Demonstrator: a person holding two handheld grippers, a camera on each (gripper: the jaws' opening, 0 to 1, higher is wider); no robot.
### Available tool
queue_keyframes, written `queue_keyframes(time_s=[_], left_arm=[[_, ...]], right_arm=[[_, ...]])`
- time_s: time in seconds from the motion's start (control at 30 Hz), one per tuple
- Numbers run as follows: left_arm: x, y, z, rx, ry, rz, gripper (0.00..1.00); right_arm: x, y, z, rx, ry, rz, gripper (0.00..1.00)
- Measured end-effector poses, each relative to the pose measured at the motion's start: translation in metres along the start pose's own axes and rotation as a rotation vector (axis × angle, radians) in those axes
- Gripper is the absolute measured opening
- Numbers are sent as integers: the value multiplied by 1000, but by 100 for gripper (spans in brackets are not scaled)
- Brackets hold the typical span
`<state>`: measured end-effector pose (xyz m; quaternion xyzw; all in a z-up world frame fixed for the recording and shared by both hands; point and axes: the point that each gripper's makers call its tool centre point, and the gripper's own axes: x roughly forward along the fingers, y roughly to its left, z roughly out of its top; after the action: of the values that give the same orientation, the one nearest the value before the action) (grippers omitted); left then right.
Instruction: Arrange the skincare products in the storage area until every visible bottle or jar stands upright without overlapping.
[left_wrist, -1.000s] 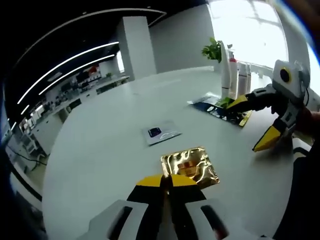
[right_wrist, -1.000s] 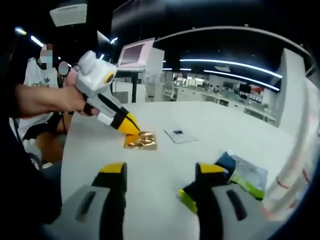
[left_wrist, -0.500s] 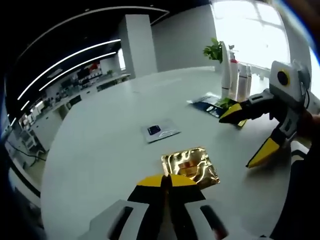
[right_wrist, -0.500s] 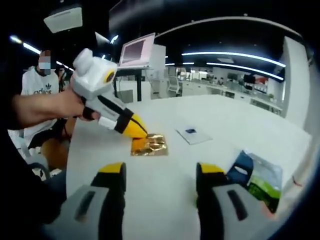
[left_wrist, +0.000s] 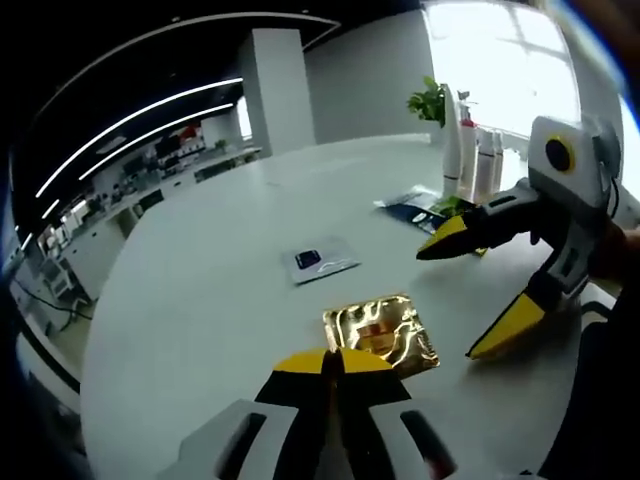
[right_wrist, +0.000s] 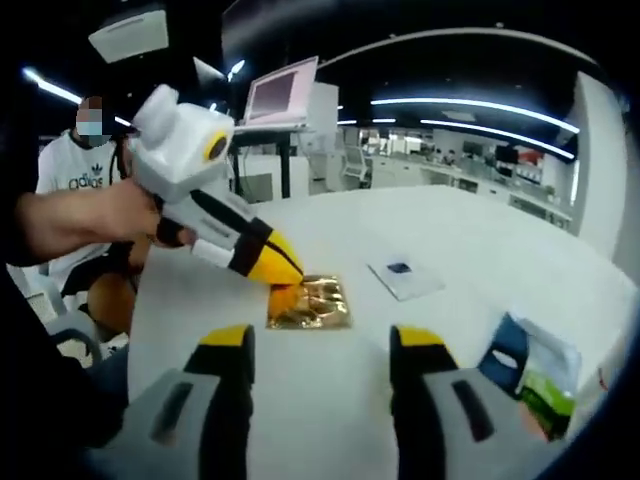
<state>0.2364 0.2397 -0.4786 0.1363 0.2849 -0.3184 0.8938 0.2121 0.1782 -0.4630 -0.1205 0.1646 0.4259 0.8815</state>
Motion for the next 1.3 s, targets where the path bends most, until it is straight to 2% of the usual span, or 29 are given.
queue_keyframes(time_s=[0.23, 0.63, 0.7, 0.9, 1.07, 1.3], left_arm=[[0, -1, 0, -5, 0, -1, 1], [-1, -2, 0, -13, -2, -4, 1], [-2, -2, -1, -17, -4, -5, 1], [-3, -1, -1, -24, -6, 0, 1], [-3, 0, -2, -23, -6, 0, 1], [-4, 1, -2, -10, -3, 1, 1]], right_arm=[[12, 5, 1, -16, 16, 15, 50], [27, 7, -3, 10, 49, 47, 45], [27, 10, -4, 16, 63, 56, 41], [31, 10, -5, 1, 75, 60, 40], [33, 14, -3, -19, 77, 80, 33], [32, 15, -1, -22, 69, 83, 30]])
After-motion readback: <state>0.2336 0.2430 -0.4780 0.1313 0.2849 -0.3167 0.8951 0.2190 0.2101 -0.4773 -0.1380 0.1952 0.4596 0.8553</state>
